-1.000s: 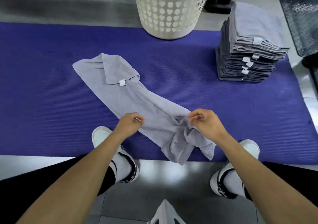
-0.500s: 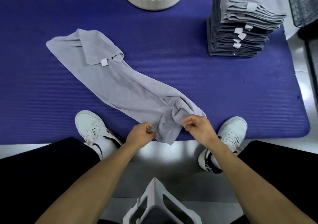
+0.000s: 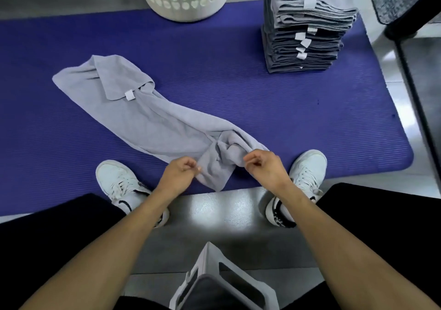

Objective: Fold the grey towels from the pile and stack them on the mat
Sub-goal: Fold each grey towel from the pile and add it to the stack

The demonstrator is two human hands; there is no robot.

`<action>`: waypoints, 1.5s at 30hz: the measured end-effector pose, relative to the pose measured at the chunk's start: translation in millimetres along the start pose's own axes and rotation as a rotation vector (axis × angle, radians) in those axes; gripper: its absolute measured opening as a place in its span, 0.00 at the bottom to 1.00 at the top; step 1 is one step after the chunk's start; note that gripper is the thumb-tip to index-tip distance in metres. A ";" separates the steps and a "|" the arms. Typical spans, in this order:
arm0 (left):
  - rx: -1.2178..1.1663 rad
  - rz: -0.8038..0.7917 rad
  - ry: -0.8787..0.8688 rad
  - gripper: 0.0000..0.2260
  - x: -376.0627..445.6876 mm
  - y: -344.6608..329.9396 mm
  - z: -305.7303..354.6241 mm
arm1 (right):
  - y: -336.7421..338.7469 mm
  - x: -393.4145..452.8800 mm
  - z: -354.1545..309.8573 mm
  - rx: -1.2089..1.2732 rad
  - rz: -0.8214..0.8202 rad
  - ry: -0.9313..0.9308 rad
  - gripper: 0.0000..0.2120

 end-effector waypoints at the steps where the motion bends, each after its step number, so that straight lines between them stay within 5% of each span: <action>1: -0.061 0.030 -0.013 0.07 -2.7 10.7 11.8 | -3.2 -1.7 -8.7 -0.012 -0.016 0.035 0.07; 10: 0.031 0.025 -0.279 0.02 -46.3 95.0 113.5 | -9.1 -33.1 -92.6 0.038 -0.062 0.259 0.09; 16: 0.185 -0.078 -0.346 0.08 -67.8 102.1 139.4 | -23.1 -58.2 -126.1 -0.096 -0.207 0.365 0.19; 21: 0.103 0.025 -0.361 0.07 -75.7 112.1 143.5 | -24.3 -63.8 -124.7 -0.128 -0.181 0.376 0.04; 30: 0.075 0.272 -0.435 0.05 -68.2 127.1 147.6 | 0.9 -78.2 -156.3 -0.189 -0.215 0.401 0.06; 37: -0.028 0.420 -0.467 0.05 -76.7 138.7 160.7 | 16.0 -72.6 -185.2 0.395 -0.309 0.049 0.06; 45: -0.058 0.357 -0.467 0.07 -63.3 127.6 145.5 | 2.6 -79.1 -220.8 0.571 -0.345 -0.009 0.06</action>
Point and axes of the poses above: each hand's wrist, its own x-axis towards the middle knuckle, its own y-axis out of the back of the hand, z = x × y, the point moved 9 cm from there along x, towards the middle knuckle, and after that the axes turned 14 degrees about -y, right-handed, at the moved point
